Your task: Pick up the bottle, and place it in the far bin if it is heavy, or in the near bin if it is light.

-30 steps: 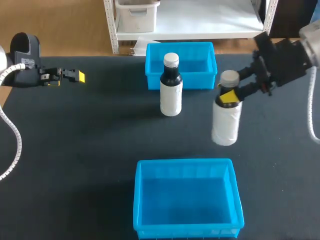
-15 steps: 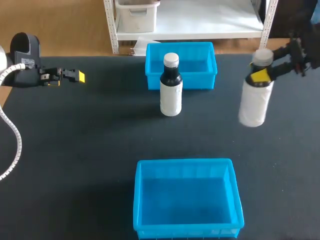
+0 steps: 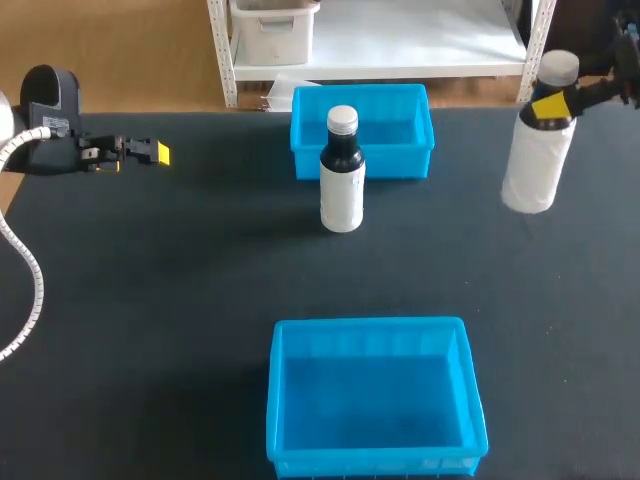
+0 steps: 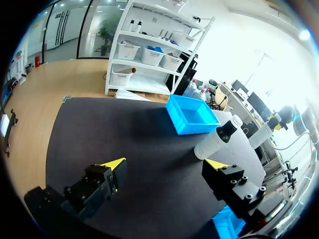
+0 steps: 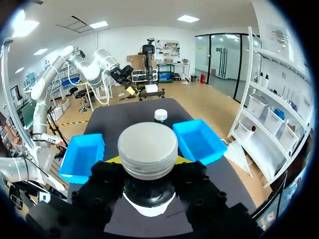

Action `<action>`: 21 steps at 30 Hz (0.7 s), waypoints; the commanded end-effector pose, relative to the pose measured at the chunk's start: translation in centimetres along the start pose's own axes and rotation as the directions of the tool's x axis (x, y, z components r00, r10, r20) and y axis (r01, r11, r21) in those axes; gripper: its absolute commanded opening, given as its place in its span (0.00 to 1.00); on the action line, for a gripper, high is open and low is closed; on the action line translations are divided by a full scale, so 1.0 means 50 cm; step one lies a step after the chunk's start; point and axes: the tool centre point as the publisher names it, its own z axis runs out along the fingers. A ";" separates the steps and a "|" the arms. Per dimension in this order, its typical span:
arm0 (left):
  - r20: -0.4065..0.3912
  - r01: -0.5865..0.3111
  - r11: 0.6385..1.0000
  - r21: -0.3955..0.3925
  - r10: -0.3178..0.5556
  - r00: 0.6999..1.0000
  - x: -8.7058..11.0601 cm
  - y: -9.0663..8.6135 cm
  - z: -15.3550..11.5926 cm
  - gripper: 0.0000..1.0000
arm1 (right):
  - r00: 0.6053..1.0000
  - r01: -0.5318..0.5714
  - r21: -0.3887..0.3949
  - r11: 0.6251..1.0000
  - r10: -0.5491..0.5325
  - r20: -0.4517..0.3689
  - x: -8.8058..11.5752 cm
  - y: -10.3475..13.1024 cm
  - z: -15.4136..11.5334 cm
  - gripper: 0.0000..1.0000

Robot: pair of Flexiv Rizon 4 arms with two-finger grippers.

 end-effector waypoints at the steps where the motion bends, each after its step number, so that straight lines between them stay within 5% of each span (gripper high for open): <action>1: 0.000 0.000 1.000 0.000 0.000 1.000 0.000 0.000 0.000 1.00 | 1.000 -0.006 -0.013 1.000 0.006 -0.017 -0.020 -0.052 0.011 0.15; 21: 0.000 0.000 1.000 0.000 0.000 1.000 0.000 0.000 0.000 1.00 | 1.000 -0.009 0.028 1.000 0.008 0.008 -0.098 -0.229 0.133 0.14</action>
